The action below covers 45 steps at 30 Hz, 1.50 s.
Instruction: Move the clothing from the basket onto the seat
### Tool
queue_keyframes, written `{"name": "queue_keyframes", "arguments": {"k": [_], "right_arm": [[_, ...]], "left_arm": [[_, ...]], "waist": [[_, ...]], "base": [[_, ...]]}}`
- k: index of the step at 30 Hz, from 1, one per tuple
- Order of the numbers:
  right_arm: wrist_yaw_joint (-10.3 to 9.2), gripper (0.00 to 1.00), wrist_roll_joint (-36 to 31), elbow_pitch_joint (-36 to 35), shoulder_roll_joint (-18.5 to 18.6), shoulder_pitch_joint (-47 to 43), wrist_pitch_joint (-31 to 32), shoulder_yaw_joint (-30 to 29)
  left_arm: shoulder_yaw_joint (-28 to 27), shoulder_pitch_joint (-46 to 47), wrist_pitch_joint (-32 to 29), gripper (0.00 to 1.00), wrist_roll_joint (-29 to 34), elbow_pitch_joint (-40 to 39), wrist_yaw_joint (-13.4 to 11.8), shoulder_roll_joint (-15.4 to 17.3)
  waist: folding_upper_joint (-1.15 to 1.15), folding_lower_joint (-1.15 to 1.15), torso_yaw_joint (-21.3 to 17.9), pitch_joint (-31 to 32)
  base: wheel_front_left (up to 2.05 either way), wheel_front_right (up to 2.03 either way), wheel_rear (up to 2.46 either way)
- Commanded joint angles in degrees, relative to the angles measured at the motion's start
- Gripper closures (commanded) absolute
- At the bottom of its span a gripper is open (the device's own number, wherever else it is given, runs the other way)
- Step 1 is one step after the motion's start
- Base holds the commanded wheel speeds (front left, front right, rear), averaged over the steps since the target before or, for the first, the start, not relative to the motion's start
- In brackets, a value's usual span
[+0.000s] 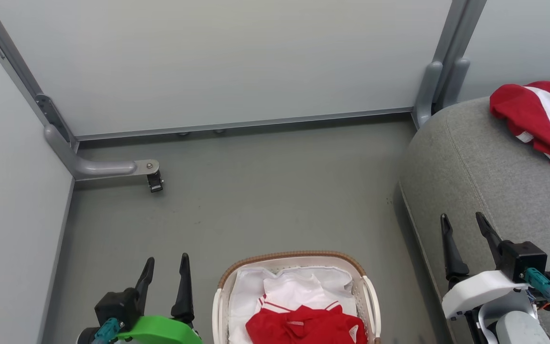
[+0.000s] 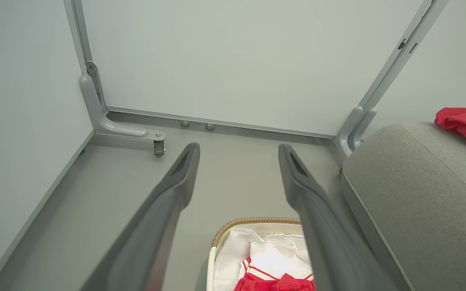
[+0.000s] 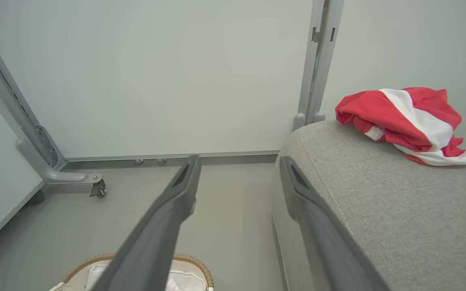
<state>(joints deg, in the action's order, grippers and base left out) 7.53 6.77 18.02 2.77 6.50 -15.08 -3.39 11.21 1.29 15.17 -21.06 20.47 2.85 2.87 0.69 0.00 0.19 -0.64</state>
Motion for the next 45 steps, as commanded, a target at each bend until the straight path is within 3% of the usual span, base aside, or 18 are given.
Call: {"name": "queue_keyframes", "arguments": {"k": [1, 10, 17, 24, 34, 45], "right_arm": [[-0.08, 0.00, 0.19, -0.36, 0.22, 0.42, -0.13, -0.22], [-0.08, 0.00, -0.87, -2.36, 0.23, 3.03, -0.13, -1.97], [-0.08, 0.00, -1.36, -4.68, 0.21, 7.35, -0.12, -3.60], [-0.08, 0.00, -0.57, -7.36, 0.21, 11.84, -0.12, -4.19], [-0.08, 0.00, 3.22, -12.46, 0.19, 18.24, -0.13, -3.08], [-0.08, 0.00, 7.32, -19.48, 0.14, 21.43, -0.13, -2.86]], "left_arm": [[0.45, 1.18, -0.03, 0.00, 0.70, 0.20, 0.29, 0.04], [5.38, 10.90, -0.03, 0.00, 6.97, 4.76, 2.92, 0.16], [10.51, 22.36, -0.09, 0.00, 10.30, 13.02, 4.24, 0.47], [19.22, 32.22, -2.35, 0.00, 12.37, 24.03, 4.64, 0.30], [30.51, 41.31, -7.32, 0.00, 6.55, 35.87, 4.66, 0.23], [34.88, 47.89, -7.08, 0.00, 4.85, 44.89, 4.66, 0.33]], "waist": [[-0.69, 0.00, -0.23, -0.43], [-0.69, 0.00, -0.85, -6.37], [-0.69, 0.00, -2.52, -16.63], [-0.69, 0.00, -5.80, -27.11], [-0.69, 0.00, -10.77, -40.54], [-0.69, 0.00, -15.01, -51.09]], "base": [[0.00, 0.00, 0.00], [0.00, 0.00, 0.00], [0.00, 0.00, 0.00], [0.00, 0.00, 0.00], [0.00, 0.00, 0.00], [0.00, 0.00, 0.00]]}}
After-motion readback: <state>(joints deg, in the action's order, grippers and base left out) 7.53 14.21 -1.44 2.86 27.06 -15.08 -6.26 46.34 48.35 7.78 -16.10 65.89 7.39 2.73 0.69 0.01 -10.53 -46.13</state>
